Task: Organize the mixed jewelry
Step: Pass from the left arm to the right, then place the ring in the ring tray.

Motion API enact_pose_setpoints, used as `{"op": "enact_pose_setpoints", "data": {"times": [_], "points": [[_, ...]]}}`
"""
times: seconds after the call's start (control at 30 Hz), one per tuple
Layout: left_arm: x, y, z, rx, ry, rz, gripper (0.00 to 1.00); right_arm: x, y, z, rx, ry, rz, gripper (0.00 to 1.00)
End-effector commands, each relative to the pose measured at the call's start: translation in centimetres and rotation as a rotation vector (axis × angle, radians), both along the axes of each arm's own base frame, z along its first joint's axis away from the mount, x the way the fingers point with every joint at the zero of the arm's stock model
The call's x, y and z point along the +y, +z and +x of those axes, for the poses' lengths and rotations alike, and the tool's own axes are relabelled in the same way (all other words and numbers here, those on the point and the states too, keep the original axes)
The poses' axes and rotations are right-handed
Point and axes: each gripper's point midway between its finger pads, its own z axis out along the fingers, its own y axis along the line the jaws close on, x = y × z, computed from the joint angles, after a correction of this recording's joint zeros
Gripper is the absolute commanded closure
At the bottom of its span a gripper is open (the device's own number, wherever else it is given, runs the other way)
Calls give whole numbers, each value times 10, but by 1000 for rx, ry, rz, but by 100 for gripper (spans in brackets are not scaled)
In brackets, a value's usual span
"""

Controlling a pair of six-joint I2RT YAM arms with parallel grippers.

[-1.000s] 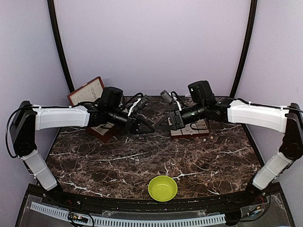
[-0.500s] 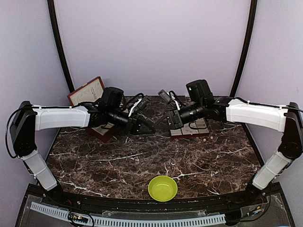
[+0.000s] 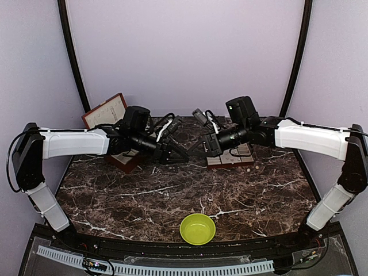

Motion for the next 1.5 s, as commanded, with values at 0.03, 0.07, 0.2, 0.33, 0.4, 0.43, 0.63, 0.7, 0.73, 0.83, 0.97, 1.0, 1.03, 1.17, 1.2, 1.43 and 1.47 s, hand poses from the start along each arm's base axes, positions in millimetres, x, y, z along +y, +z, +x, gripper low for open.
{"op": "enact_pose_setpoints", "data": {"times": [0.03,0.07,0.2,0.33,0.4,0.43,0.63,0.7,0.73,0.83,0.97,1.0,1.03,1.17,1.2,1.43,1.47], "points": [[4,-1,8,-55,79,30,46,-5,3,20,-76,-109,-64,100],[6,0,9,-69,93,35,39,-9,0,25,-85,-133,-87,100],[16,11,23,-164,200,54,33,-29,-19,45,-121,-220,-186,100],[37,29,44,-241,330,75,31,-55,-45,72,-173,-302,-306,100],[49,37,54,-281,387,85,30,-69,-58,86,-200,-330,-355,100],[54,43,55,-291,400,81,30,-75,-65,93,-211,-342,-377,100],[83,53,66,-327,486,84,30,-105,-111,128,-276,-381,-538,100],[87,54,65,-338,497,89,29,-110,-124,135,-294,-379,-586,100],[88,55,65,-342,501,88,29,-112,-129,139,-308,-379,-602,100],[88,59,64,-346,494,79,29,-114,-136,151,-345,-381,-631,100],[87,58,61,-332,486,84,29,-111,-142,160,-385,-365,-641,100],[88,57,61,-327,486,89,29,-110,-145,162,-390,-358,-647,100],[88,57,61,-327,485,90,29,-109,-148,163,-392,-351,-653,100],[88,56,61,-320,483,95,29,-106,-159,167,-389,-322,-675,100],[88,54,61,-316,483,98,29,-105,-160,169,-395,-318,-675,100],[87,56,60,-312,479,95,29,-99,-170,175,-405,-271,-701,100],[88,56,60,-314,480,95,29,-98,-172,175,-407,-267,-706,100]]}}
